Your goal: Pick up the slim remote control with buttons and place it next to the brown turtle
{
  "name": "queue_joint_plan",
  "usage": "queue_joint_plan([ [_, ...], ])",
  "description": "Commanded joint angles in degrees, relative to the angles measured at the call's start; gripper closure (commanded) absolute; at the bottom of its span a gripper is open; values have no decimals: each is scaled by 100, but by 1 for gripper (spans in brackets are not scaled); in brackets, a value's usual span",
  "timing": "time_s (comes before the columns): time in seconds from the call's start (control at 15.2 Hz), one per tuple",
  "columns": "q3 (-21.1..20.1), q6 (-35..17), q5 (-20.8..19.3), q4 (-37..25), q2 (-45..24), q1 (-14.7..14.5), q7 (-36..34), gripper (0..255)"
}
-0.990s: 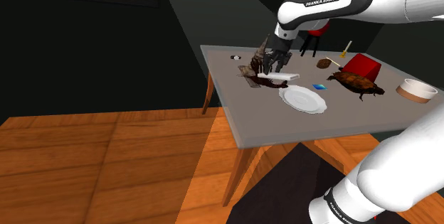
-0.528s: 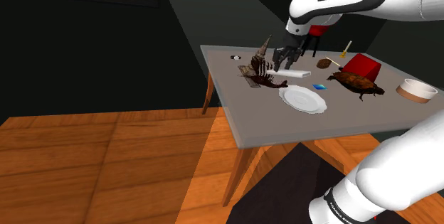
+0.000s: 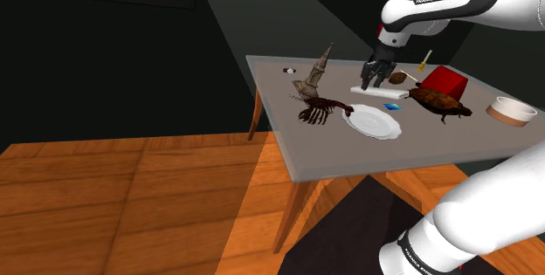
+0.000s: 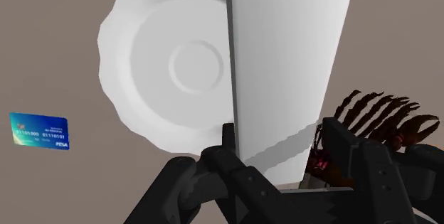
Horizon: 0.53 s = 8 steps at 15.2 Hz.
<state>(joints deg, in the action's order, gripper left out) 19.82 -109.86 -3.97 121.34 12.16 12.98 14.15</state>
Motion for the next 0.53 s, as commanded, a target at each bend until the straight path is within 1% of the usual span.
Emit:
queue_joint_plan([
  [0.0,190,-8,-60,43,51,138,306,255],
  [0.46,823,18,-138,-132,-62,532,1308,255],
])
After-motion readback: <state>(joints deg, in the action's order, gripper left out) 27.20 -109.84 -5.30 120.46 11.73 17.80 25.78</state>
